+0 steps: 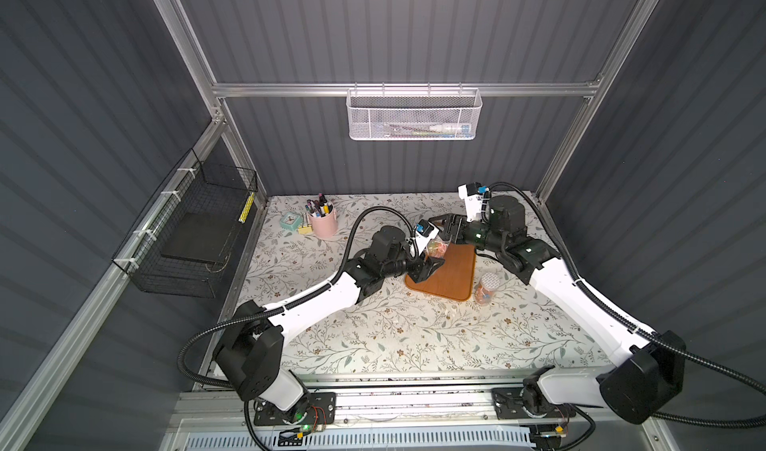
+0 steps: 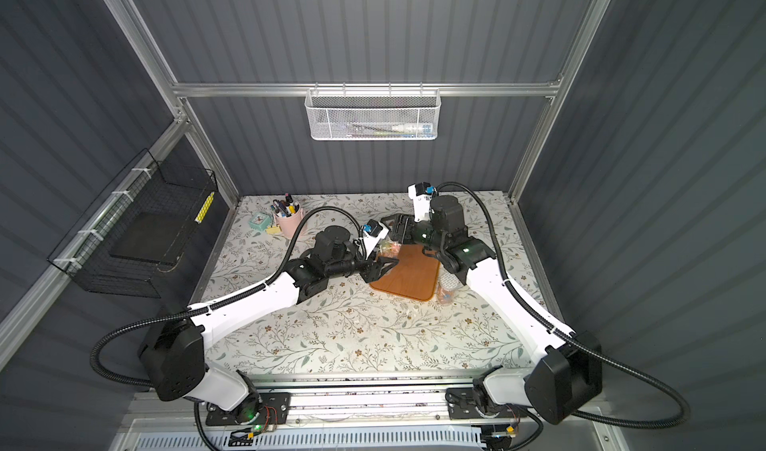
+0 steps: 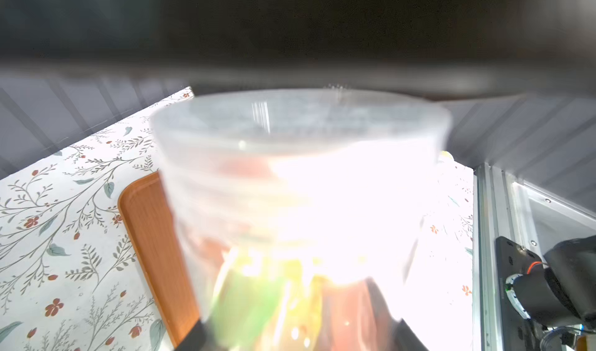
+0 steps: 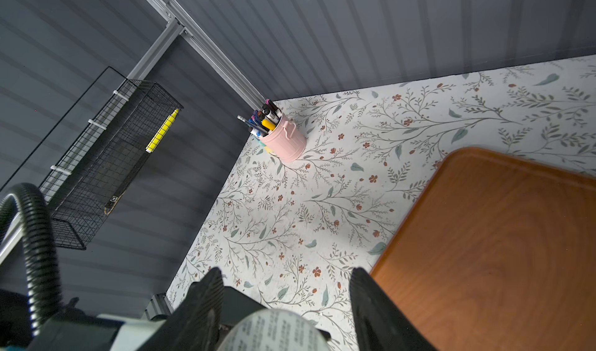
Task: Pour the candies out of the jar
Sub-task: Unscrew the lid from the jar.
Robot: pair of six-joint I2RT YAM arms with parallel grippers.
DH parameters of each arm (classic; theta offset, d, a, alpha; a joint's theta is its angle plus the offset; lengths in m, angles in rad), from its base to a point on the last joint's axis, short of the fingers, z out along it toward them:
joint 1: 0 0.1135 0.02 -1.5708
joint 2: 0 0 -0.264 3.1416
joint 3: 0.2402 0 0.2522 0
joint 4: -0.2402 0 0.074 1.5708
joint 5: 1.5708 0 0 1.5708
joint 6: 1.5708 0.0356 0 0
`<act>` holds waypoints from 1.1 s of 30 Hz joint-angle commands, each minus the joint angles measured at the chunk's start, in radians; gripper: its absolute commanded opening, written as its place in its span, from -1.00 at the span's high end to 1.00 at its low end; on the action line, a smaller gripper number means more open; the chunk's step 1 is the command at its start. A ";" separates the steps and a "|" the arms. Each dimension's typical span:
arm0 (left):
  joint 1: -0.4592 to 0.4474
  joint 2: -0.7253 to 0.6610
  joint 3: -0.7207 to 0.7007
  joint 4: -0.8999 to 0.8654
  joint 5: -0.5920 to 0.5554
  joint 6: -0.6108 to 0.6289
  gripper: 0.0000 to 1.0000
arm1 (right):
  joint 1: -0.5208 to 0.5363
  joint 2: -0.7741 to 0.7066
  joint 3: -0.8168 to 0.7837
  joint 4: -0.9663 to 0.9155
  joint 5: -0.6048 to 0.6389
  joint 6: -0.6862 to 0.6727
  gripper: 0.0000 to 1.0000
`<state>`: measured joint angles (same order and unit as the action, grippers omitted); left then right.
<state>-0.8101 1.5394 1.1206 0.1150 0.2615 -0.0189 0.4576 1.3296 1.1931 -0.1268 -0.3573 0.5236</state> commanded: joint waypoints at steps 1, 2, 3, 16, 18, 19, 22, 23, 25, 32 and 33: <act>-0.011 -0.017 -0.003 0.002 0.015 0.002 1.00 | 0.010 -0.010 0.011 0.034 -0.054 0.017 -0.44; -0.012 -0.016 -0.002 0.000 0.011 0.002 1.00 | 0.010 -0.012 0.010 0.025 -0.058 0.014 -0.49; -0.011 -0.016 0.000 0.000 0.010 0.002 1.00 | 0.010 -0.012 0.008 0.016 -0.059 0.010 -0.51; 0.000 0.014 0.054 -0.055 0.061 0.008 1.00 | 0.012 -0.026 0.002 -0.031 -0.110 -0.034 -0.62; 0.014 0.015 0.049 -0.048 0.093 -0.003 1.00 | 0.012 -0.028 -0.005 -0.029 -0.131 -0.031 -0.63; 0.022 0.011 0.042 -0.030 0.108 -0.011 1.00 | 0.011 -0.031 -0.012 -0.024 -0.139 -0.032 -0.63; 0.038 -0.004 0.023 0.023 0.163 -0.035 1.00 | 0.011 -0.038 -0.018 -0.024 -0.153 -0.037 -0.61; 0.043 -0.005 0.021 0.030 0.182 -0.040 1.00 | 0.009 -0.037 -0.015 -0.028 -0.160 -0.040 -0.61; 0.050 -0.007 0.019 0.044 0.226 -0.042 1.00 | 0.010 -0.038 -0.014 -0.029 -0.175 -0.043 -0.62; 0.077 -0.024 0.002 0.055 0.260 -0.056 1.00 | 0.004 -0.038 0.002 -0.082 -0.174 -0.070 -0.60; 0.078 -0.025 0.002 0.054 0.258 -0.057 1.00 | 0.004 -0.037 0.002 -0.085 -0.164 -0.071 -0.58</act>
<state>-0.7441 1.5356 1.1194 0.1280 0.4961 -0.0418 0.4450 1.3083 1.1851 -0.1688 -0.4435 0.4973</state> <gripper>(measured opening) 0.549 0.797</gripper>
